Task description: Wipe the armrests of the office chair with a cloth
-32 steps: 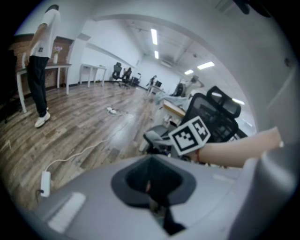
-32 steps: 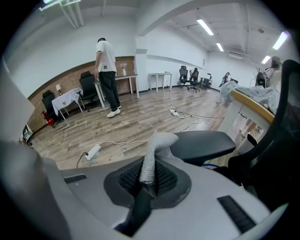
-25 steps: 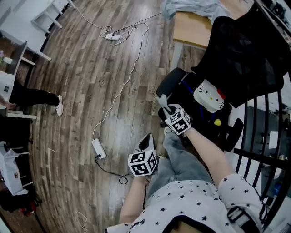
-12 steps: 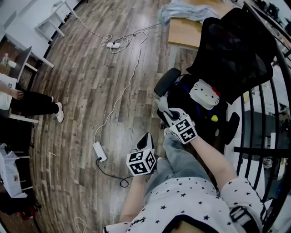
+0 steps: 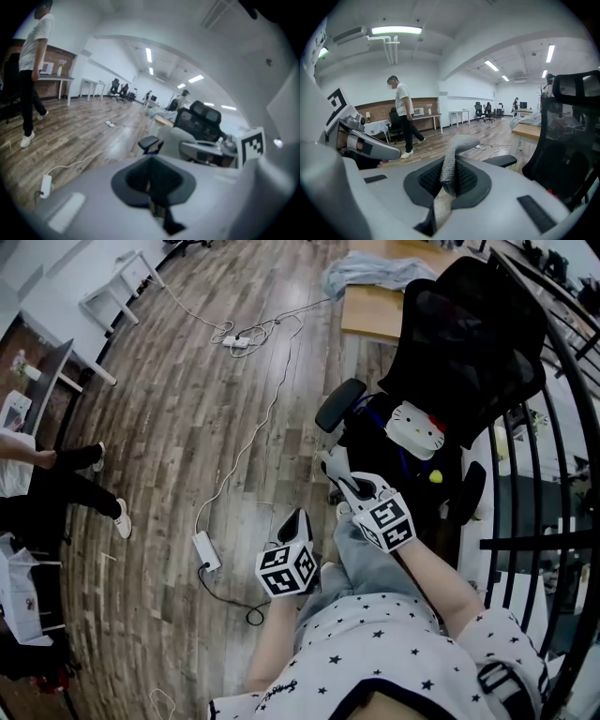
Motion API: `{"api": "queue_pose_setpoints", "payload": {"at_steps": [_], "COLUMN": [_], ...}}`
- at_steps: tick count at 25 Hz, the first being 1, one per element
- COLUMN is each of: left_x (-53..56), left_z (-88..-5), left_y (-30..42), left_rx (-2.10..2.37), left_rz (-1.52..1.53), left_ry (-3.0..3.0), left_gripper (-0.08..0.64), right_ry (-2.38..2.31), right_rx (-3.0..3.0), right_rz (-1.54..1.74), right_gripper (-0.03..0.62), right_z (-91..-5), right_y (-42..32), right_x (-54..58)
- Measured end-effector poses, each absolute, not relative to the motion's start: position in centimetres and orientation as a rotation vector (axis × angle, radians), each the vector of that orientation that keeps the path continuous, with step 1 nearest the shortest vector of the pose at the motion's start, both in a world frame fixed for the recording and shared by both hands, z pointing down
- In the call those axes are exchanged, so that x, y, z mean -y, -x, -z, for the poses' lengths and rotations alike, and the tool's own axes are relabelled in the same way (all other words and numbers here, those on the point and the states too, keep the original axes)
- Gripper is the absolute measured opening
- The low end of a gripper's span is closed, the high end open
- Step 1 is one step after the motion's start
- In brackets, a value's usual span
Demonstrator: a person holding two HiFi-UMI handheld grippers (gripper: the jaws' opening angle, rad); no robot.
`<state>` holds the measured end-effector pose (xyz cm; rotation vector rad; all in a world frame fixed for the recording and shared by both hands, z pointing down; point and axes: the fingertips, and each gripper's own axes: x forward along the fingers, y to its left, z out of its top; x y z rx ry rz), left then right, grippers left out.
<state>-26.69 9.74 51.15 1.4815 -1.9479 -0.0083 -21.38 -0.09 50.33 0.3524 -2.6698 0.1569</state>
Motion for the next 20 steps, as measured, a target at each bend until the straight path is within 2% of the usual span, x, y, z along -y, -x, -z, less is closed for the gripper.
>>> {"api": "queue_pose_setpoints", "payload": {"at_steps": [20], "left_x": [-12.1], "left_z": [-48.0], "left_y": [25.5], "left_rx": [1.995], "left_rz": [0.015], "left_ry": [-1.521], "left_gripper": [0.003], "right_ry": [-0.363], "right_rx": [2.773], "right_rz": [-0.231], "right_gripper": [0.026], "right_z": [-44.9], "right_y": [18.0], "right_x": [-4.8]}}
